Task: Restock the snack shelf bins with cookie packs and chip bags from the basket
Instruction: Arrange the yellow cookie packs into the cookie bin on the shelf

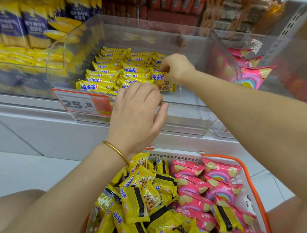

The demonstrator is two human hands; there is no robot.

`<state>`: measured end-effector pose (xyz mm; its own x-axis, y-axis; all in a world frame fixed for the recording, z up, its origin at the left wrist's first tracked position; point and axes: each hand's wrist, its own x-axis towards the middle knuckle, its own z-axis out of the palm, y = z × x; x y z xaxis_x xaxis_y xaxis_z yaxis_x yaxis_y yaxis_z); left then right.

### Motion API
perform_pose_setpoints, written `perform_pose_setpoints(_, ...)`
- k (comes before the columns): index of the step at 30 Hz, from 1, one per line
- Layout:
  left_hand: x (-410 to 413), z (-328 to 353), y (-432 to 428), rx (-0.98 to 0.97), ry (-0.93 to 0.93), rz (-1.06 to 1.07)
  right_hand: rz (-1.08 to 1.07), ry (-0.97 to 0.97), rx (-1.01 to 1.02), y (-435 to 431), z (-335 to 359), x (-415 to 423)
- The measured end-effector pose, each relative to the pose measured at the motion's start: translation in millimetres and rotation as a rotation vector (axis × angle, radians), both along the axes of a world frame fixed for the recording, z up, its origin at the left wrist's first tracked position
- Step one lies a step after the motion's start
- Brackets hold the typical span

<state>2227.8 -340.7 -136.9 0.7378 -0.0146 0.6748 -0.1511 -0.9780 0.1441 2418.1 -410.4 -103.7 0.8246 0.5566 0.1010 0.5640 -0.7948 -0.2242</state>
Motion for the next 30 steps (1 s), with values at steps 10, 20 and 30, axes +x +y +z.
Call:
perform_pose_setpoints(10, -2, -2, 2, 0.006, 0.011, -0.001, -0.115, -0.221, -0.059, -3, 6, -10)
perform_pose_setpoints(20, -4, -2, 1, -0.006, 0.013, -0.005, -0.152, -0.067, -0.057, -8, 4, -13)
perform_pose_setpoints(30, -3, -1, 0, -0.014, 0.015, -0.012, -0.275, 0.224, 0.264, -5, 4, -8)
